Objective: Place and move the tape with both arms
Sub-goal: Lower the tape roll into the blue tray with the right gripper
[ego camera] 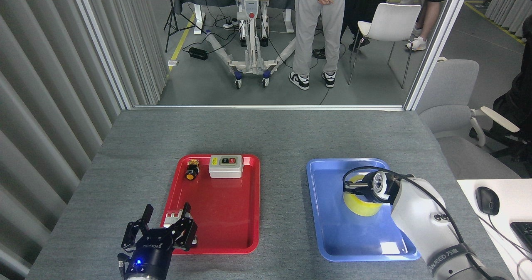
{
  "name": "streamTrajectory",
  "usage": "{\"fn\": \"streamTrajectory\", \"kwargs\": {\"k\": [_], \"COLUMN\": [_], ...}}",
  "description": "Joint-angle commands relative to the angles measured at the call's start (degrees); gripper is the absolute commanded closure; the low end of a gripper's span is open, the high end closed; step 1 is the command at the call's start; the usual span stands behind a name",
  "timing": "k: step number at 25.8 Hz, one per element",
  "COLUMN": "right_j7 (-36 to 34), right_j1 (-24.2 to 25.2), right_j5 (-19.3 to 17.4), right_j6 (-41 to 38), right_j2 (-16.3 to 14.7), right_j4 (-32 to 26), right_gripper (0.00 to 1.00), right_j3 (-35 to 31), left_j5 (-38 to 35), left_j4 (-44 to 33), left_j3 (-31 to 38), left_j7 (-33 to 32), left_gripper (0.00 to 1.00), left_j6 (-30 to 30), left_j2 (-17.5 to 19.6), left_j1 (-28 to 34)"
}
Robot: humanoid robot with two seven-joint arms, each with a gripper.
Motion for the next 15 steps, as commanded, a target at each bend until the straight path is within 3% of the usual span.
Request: {"fn": "streamTrajectory", "kwargs": {"k": [1,9,15], "right_j7": [-0.23,-1.81,-7.88], "right_j1": [0.93,1.28,2.95], "right_j5": [0.25,0.25,0.43], "right_j6": [-0.10,-0.27,-6.16], "right_j2": [0.31,0.58,0.49], "right_j4": [0.06,-0.02,-3.36], "right_gripper": [0.61,0.57,0.24], "right_j3": [0.09,0.00,-0.87], "left_j5": [-0.14,-0.05,-0.22], "left_j4": [0.07,0.15,0.07], "left_j3": [0.01,-0.26,-0.17], "left_j7": [0.09,0.09,0.18], "left_gripper": [0.00,0.00,0.00], "left_j6": [0.24,0.50,0.32], "left_j2": [-0.09,-0.53,-0.26], "left_j1": [0.01,0.89,0.80]}}
